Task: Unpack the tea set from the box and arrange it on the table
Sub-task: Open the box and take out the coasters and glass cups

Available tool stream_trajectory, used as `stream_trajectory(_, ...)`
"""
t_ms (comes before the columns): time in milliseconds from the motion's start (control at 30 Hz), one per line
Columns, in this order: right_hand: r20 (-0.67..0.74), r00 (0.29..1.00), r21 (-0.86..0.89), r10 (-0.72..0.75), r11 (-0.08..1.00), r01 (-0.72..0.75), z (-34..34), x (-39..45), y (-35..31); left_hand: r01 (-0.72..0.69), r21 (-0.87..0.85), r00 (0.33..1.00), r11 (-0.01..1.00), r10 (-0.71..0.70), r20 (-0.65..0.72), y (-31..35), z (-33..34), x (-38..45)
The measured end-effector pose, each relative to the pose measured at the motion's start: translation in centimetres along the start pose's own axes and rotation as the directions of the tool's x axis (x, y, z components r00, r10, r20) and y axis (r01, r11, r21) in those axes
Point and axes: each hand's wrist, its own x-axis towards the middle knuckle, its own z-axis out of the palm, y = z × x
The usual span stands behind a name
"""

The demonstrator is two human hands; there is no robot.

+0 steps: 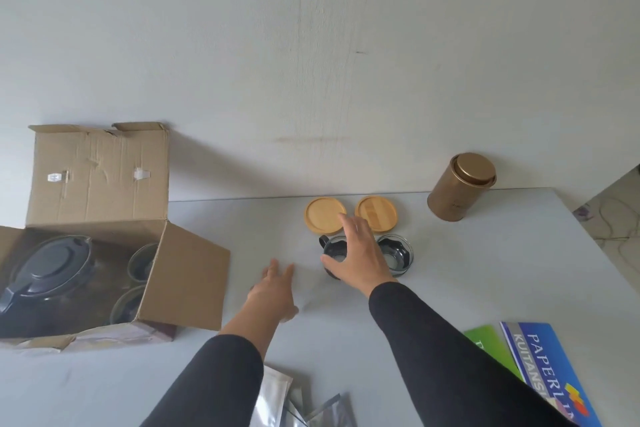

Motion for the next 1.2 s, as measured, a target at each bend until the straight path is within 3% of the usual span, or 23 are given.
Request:
stream_trajectory(133, -0.107, 0.993, 0.005, -0.051, 0.999, 0.052, -1.4, 1.1, -1.8, -0.061, -0.016, 0.988, 0.998, 0.058, -0.141, -0.9, -3.0, -1.8)
stream_trajectory(267, -0.178, 0.982, 0.032, -0.062, 0.997, 0.069, -1.2, 1.8, -5.7, -0.172, -0.003, 0.92, 0.985, 0.16, -0.358, -2.9, -6.7, -3.4)
stream_trajectory(467, -0.23, 0.957, 0.084, -0.177, 0.976, 0.2, 1.2, 2.0, -15.2, -0.245, 0.039, 0.828, 0.969, 0.23, -0.512, -12.1, -11.1, -5.9)
stream_trajectory(633, -0.103, 0.967, 0.045, -0.232, 0.97, 0.238, 4.9, 2.1, -23.0, -0.177, -0.034, 0.836, 0.984, 0.132, -0.533, -22.6, -12.1, -8.6)
stream_trajectory(800, 0.054, 0.959, -0.017, -0.279, 0.96, 0.281, 8.6, 1.6, -29.7, -0.139, -0.081, 0.885, 0.987, 0.087, -0.458, -30.4, -10.6, -9.5)
stream_trajectory(900, 0.244, 0.954, -0.117, -0.172, 0.972, 0.205, 10.4, 1.2, -31.6, -0.153, -0.083, 0.906, 0.985, 0.106, -0.41, -31.4, -9.3, -9.2)
stream_trajectory(1000, 0.404, 0.914, -0.311, 0.041, 0.946, 0.096, 11.6, 0.2, -32.8, -0.152, -0.054, 0.901, 0.987, 0.116, -0.417, -31.6, -8.4, -9.1)
stream_trajectory(1200, 0.377, 0.891, -0.441, 0.253, 0.895, -0.067, 14.7, -0.3, -33.6, -0.137, -0.031, 0.898, 0.99, 0.112, -0.425, -31.6, -7.9, -8.7)
